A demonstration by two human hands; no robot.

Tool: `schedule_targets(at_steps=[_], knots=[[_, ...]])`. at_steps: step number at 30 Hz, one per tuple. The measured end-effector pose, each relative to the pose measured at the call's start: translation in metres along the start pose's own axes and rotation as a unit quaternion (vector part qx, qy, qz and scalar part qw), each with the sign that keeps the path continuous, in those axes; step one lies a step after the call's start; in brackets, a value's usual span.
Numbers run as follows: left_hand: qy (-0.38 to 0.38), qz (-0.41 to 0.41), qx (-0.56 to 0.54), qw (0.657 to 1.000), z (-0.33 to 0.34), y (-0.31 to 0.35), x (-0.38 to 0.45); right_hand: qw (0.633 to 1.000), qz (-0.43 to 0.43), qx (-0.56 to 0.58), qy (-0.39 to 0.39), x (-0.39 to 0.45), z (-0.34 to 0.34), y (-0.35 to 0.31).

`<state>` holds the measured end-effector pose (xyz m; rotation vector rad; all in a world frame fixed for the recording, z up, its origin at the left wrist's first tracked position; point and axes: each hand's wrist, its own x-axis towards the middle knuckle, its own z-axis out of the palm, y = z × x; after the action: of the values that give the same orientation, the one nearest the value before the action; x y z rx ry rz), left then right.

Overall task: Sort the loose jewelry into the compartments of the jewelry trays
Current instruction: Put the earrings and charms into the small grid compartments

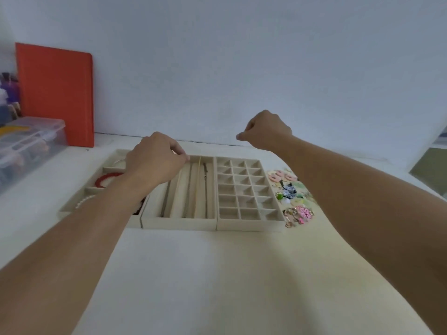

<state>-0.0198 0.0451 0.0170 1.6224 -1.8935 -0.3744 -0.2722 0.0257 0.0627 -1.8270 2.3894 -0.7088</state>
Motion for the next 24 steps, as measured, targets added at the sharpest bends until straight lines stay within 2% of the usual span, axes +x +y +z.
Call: schedule_targets(at_steps=[4, 9, 18, 24], knots=[[-0.013, 0.046, -0.016, 0.999, 0.021, 0.031, -0.014, 0.997, 0.014, 0.076, 0.004, -0.020, -0.025, 0.061], [-0.078, 0.095, -0.032, 0.992, 0.058, 0.086, -0.024, 0.991, -0.018, 0.129, -0.040, -0.047, -0.024, 0.125], [-0.138, 0.138, -0.052, 0.979, 0.122, 0.147, -0.023, 0.993, -0.068, 0.035, -0.089, -0.068, 0.015, 0.180], [-0.156, 0.147, -0.027, 0.976, 0.138, 0.154, -0.012, 0.993, -0.093, -0.033, -0.063, -0.066, 0.015, 0.177]])
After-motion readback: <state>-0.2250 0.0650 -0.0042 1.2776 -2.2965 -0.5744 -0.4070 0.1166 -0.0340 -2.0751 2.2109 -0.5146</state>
